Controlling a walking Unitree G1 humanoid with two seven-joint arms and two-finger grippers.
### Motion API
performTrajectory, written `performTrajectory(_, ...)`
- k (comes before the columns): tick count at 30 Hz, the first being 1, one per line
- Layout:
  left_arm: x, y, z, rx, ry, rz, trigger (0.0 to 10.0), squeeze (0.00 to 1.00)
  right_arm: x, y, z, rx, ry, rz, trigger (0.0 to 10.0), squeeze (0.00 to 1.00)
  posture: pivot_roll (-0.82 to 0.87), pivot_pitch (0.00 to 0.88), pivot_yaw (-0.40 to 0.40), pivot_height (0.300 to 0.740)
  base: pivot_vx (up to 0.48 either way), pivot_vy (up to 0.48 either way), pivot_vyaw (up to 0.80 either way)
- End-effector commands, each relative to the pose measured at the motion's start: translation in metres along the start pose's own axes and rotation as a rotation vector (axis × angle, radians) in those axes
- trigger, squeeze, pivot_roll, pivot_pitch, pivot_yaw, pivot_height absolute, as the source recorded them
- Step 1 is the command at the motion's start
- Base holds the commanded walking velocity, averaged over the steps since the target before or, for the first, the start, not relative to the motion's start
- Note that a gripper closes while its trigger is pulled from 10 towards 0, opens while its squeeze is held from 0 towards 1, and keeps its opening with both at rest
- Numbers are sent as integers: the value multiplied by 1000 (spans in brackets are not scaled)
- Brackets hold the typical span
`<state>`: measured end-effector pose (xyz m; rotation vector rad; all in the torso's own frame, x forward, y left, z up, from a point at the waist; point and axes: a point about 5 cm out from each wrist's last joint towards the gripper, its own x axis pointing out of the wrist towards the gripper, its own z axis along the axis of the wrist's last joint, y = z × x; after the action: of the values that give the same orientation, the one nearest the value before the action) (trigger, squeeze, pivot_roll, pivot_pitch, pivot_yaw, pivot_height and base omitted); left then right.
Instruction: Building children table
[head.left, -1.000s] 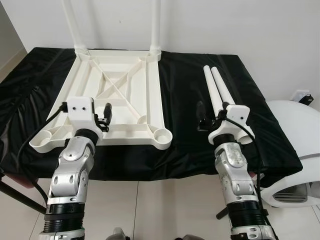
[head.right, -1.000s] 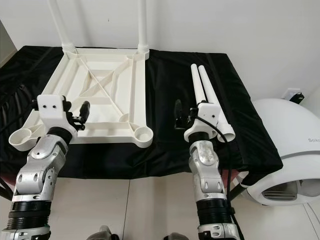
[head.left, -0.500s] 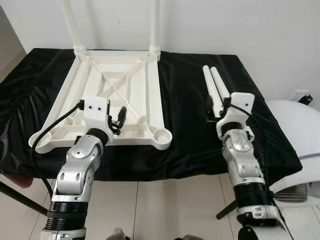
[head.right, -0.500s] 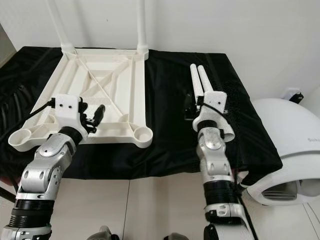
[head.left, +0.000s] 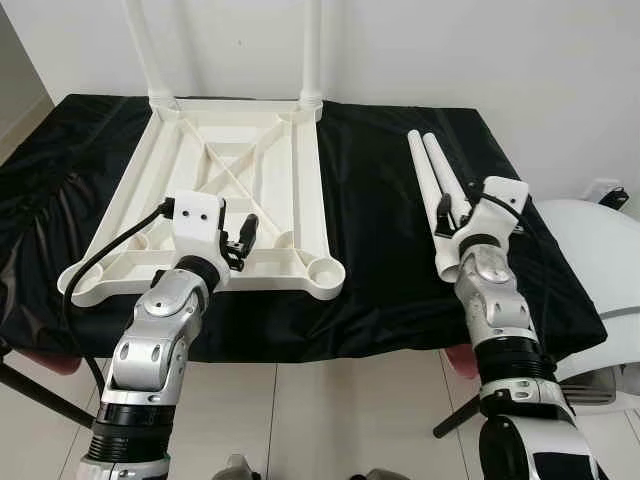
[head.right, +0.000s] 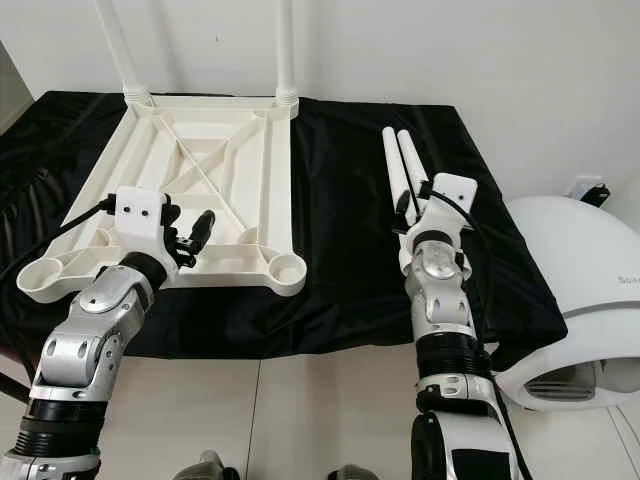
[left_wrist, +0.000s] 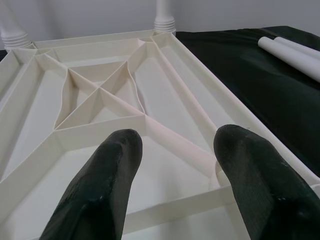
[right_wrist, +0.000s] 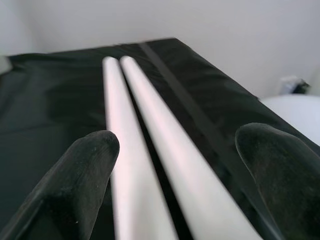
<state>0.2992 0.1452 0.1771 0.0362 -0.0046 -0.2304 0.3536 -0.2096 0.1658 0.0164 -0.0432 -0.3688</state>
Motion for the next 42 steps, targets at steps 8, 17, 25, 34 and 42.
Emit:
performTrajectory(8, -4, -14, 2, 31, 22, -107, 10000, 0, 6, -7, -3, 68, 67, -80, 10000, 0, -19, 41, 50, 740, 0, 0, 0)
performTrajectory(17, -5, -14, 4, 37, 27, -117, 10000, 0, 5, -9, -15, 185, 169, -99, 10000, 0, -20, 57, 64, 740, 0, 0, 0)
performTrajectory(25, -4, -14, 7, 36, 27, -119, 10000, 0, 2, 0, -23, 290, 246, -35, 10000, 0, -18, 55, 69, 740, 0, 0, 0)
performTrajectory(34, -3, -16, 10, 32, 17, -118, 10000, 0, -6, 25, -25, 295, 287, 127, 10000, 0, -16, 51, 68, 740, 0, 0, 0)
performTrajectory(42, -2, -17, 11, 24, 12, -116, 10000, 0, -14, 41, -19, 293, 263, 278, 10000, 0, -15, 50, 62, 740, 0, 0, 0)
